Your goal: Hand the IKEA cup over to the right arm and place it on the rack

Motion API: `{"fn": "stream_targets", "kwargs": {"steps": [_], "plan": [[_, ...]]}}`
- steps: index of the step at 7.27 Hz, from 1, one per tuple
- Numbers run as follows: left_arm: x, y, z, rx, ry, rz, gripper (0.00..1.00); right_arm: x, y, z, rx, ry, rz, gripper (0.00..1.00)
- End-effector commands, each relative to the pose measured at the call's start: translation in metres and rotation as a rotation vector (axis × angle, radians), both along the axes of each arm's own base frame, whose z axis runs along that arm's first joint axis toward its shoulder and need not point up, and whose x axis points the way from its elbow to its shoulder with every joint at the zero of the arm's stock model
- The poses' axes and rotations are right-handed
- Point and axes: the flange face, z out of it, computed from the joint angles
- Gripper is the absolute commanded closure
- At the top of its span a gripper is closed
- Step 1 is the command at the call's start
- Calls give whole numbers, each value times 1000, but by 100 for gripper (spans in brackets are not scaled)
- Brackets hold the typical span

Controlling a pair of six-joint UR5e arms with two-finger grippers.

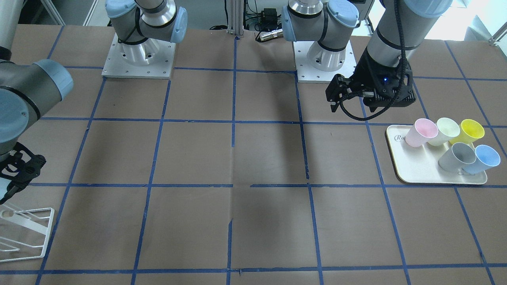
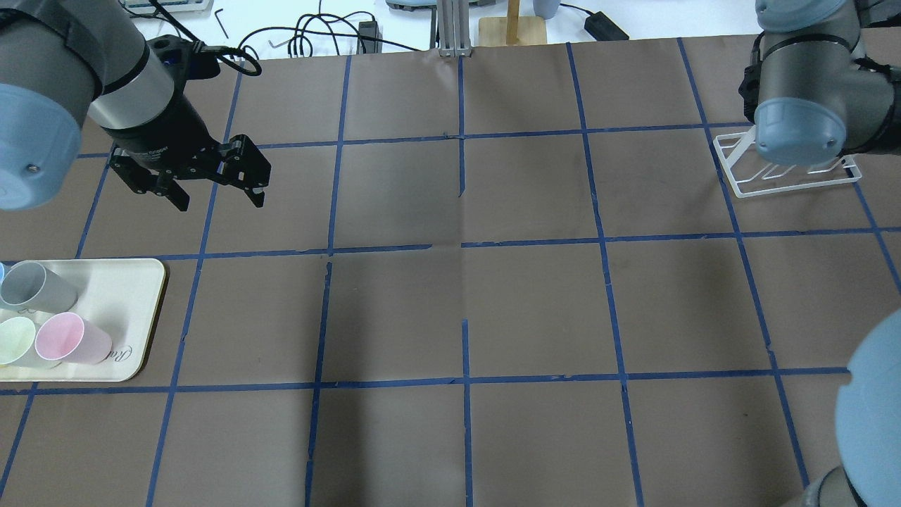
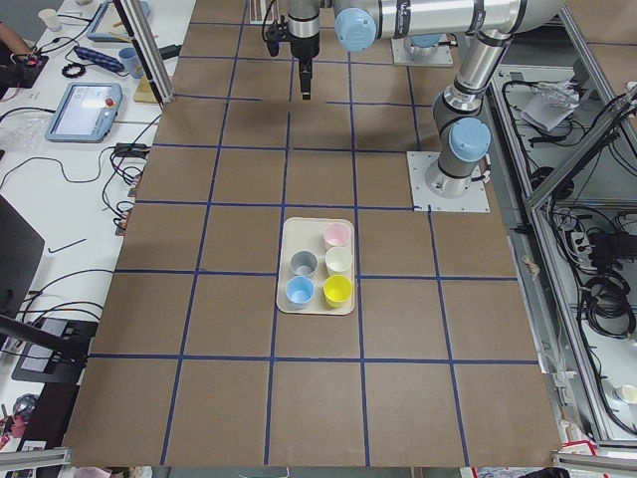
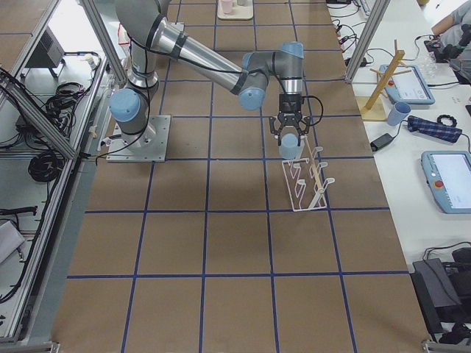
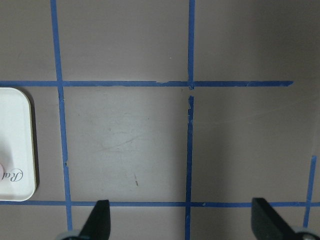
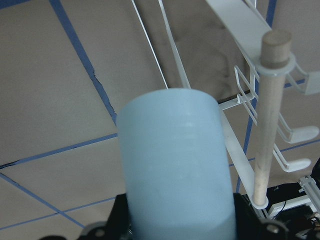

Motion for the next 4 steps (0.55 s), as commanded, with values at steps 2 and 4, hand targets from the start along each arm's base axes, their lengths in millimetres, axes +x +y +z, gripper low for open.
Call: {"fn": "stream_targets", "kwargs": {"steps": [2,4], "plan": [[0,0,1,-2,-1,-1,0,-1,-5,0,-3,1,0,85],[0,1,2,-4,-1,-1,0,-1,-7,-8,3,-8,-4,78]]}}
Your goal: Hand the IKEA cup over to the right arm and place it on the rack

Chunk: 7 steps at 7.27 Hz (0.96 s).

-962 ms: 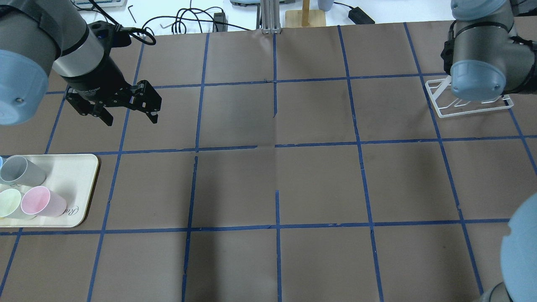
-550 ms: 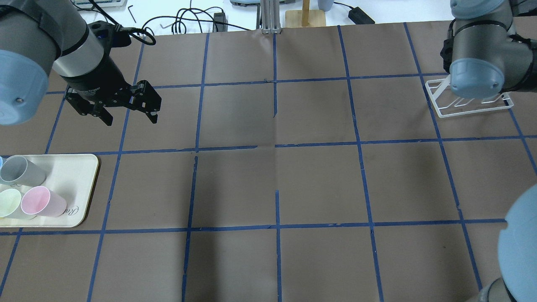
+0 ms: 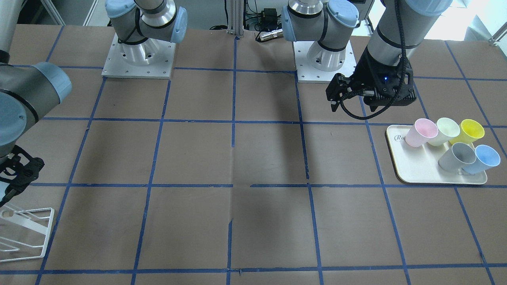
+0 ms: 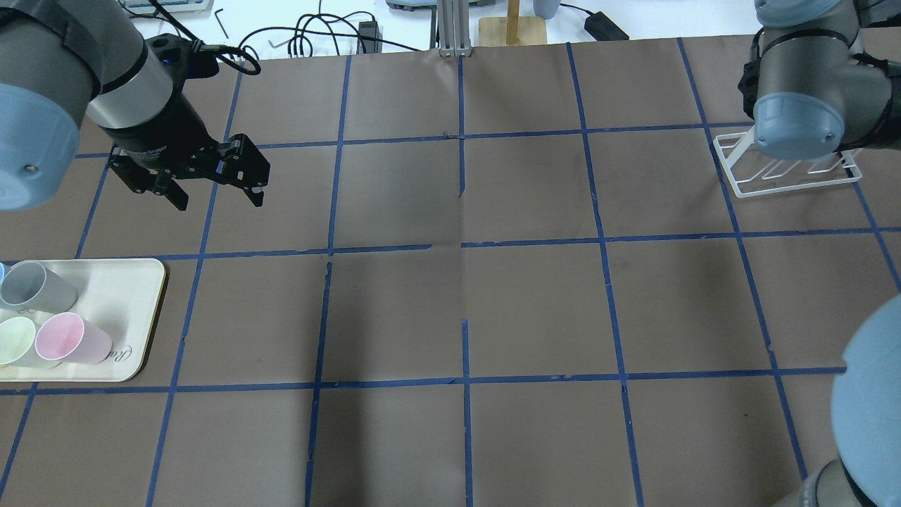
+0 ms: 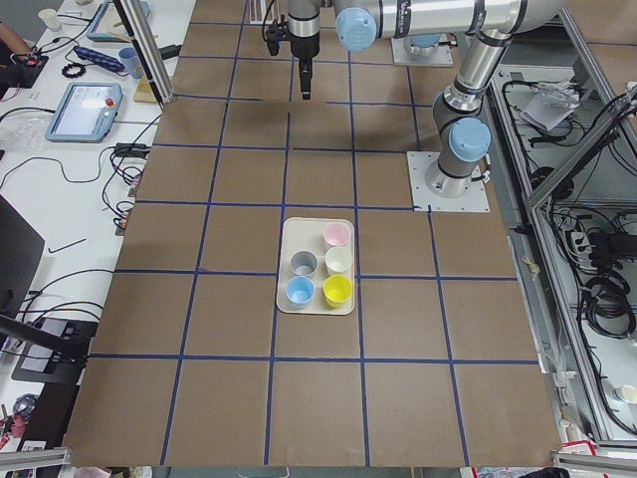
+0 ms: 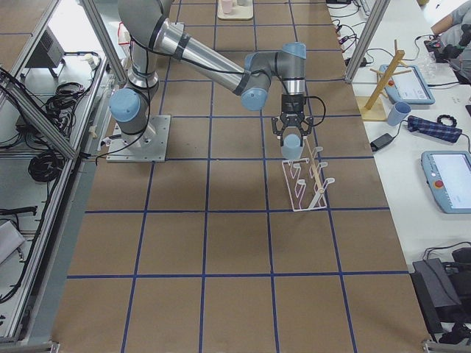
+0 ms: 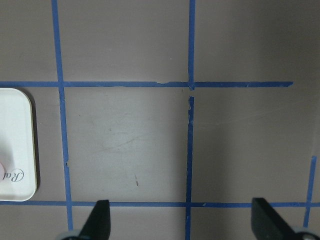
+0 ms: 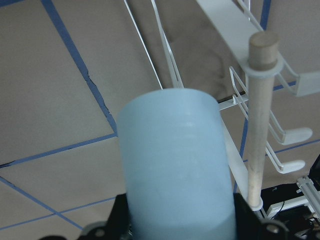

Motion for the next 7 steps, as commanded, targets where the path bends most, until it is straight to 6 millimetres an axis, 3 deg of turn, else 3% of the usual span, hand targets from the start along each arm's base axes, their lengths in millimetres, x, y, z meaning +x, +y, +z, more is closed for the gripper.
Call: {"fn": "stream_targets", "kwargs": {"steps": [1,2,4,5,7], "plan": [[1,2,2,-3,-5,-3,0,2,-3,-6,3,-6,0,74],[2,3,3,-6,-6,-2,0,2,-4,-10,5,-11,-1,68],[2,2,4,-8,-5,0,0,4,-8,-17,1,-56,10,16],[2,2,5,-13,-4,0,0,6,-8,-16,-5,-70,15,0],[3,3,11,-26,-10,1,0,4,-10,-3,-27,-65,14,0]]}}
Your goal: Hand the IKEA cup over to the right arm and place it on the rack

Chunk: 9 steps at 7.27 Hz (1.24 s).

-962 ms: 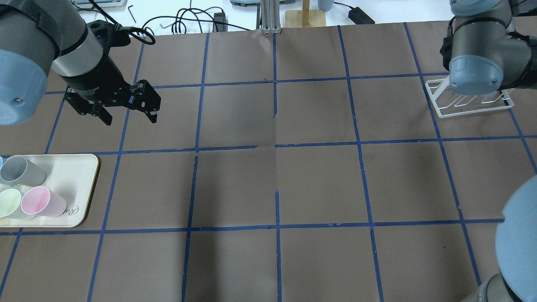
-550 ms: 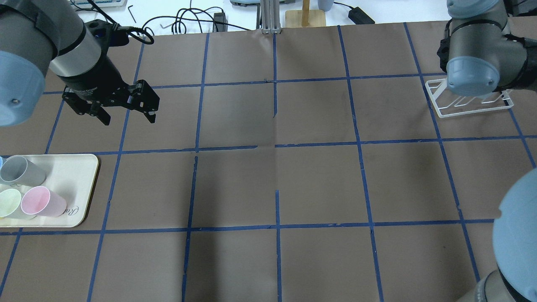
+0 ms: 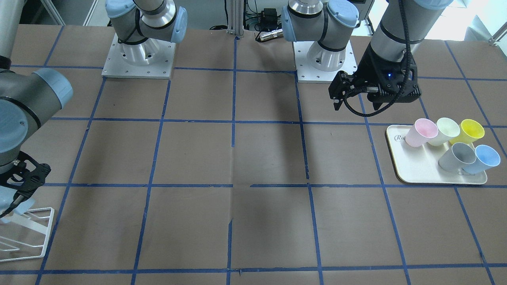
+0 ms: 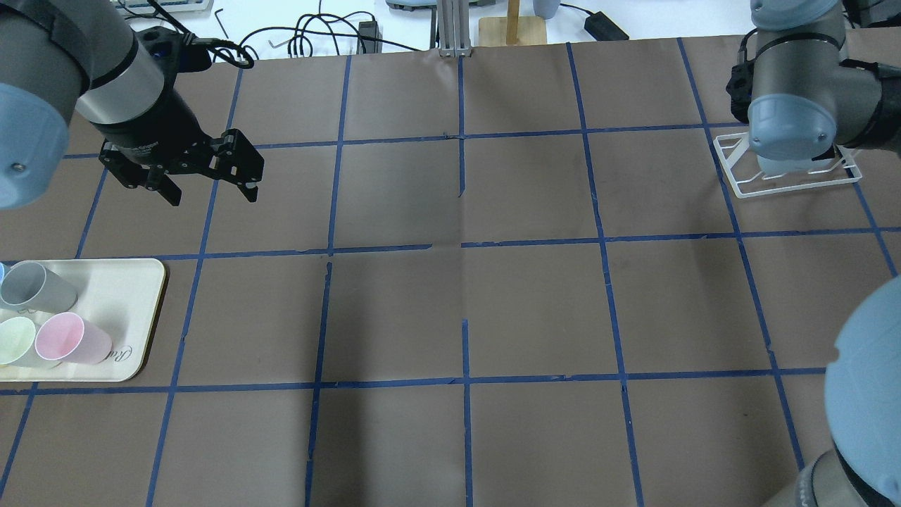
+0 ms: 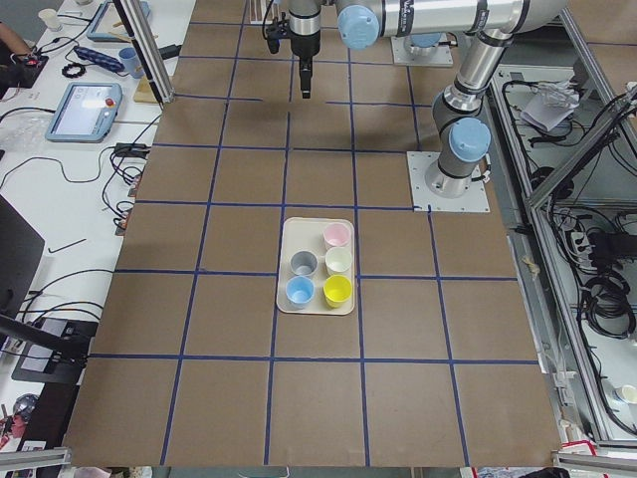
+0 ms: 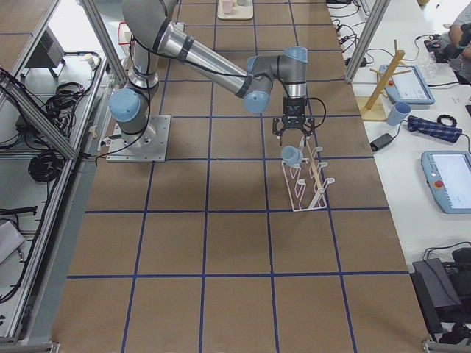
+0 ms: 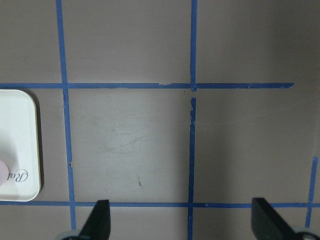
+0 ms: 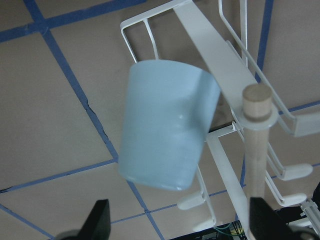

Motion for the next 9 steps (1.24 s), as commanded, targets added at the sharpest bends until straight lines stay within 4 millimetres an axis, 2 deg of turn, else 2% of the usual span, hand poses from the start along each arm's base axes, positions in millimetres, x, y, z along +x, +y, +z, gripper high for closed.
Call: {"fn": "stream_targets", "kwargs": {"steps": [1,2,3,5,6,7,8,9], "plan": [[-2,3,0,-1,6,-2,0,1,-8,25,-51,-21,9,0],[-4,4,-1,3,0,-9,0,2,-11,46,-78,-23,12,0],[-3,3,3,-8,1,-7,0,13,-8,60,-130,-67,1,0],[-4,0,0,-18,8,10,0,40,19,102,-234,-234,-142,0],[-6,1,2,-26,8,5,0,51,34,117,-255,-292,-229,0],[-5,1,1,-22,5,4,0,87,46,136,-316,-368,-295,0],[-5,0,2,-33,4,5,0,130,61,144,-326,-396,-355,0],[-5,-1,2,-43,3,-7,0,172,88,154,-333,-504,-536,0]]}}
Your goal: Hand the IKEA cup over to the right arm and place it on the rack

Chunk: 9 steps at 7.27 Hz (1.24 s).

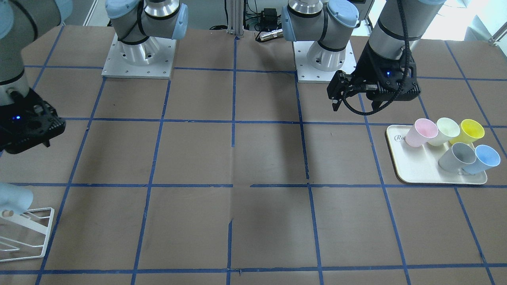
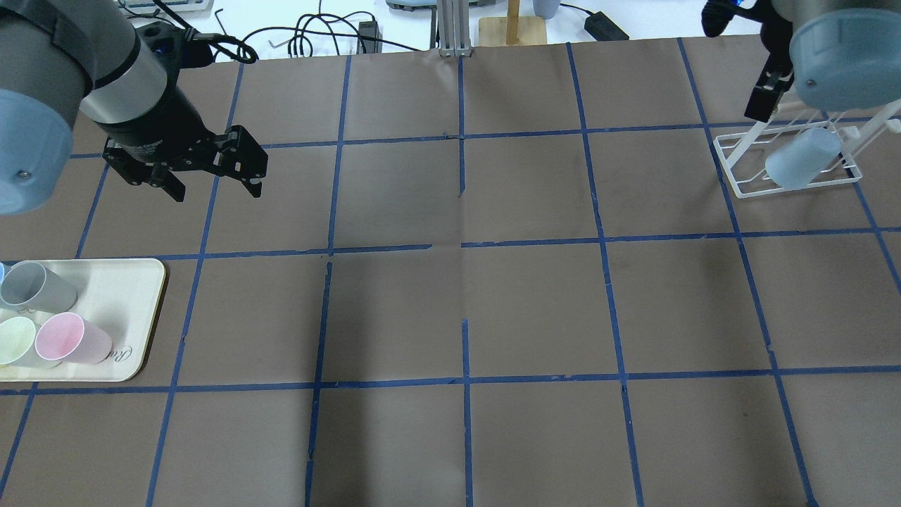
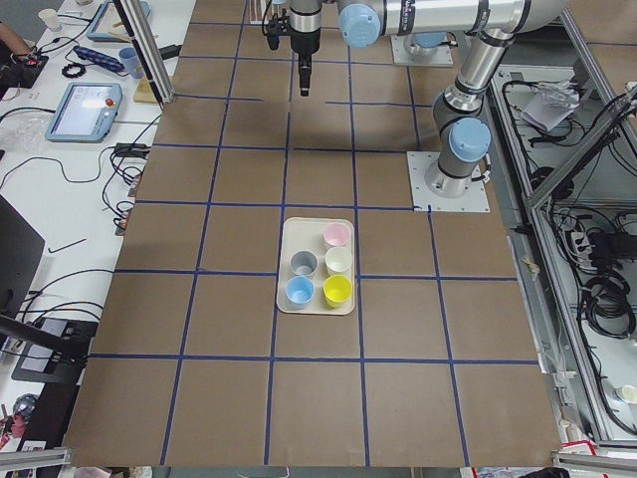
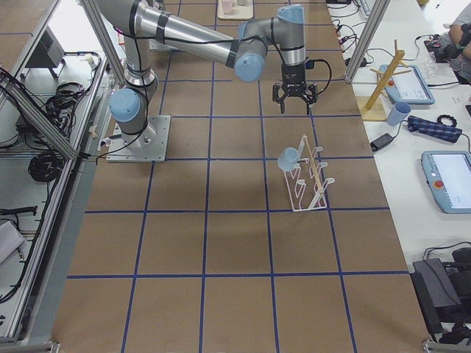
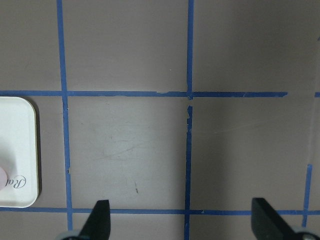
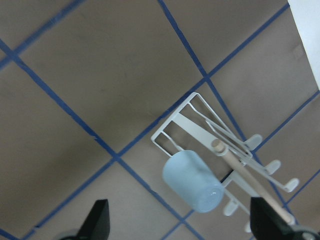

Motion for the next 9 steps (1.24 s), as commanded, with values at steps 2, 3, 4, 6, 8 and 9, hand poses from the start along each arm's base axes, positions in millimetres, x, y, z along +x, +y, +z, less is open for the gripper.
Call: {"fn": "stream_targets", "kwargs": {"steps": [2,3,4,6,8,9], "plan": [[-1,-1,0,-7,-1,-3,0,67,86,37,25,-295,-457,0],[2,0,0,-4,-2,-4,0,68,100,51,-41,-320,-646,0],[1,-1,1,-2,4,-6,0,68,98,52,-71,-332,-766,0],[2,1,-1,4,-3,-6,0,76,73,51,-64,-394,-901,0],[0,1,-3,8,11,9,0,78,74,38,3,-373,-861,0],[1,1,-1,3,9,11,0,77,81,44,-12,-374,-858,0]]}}
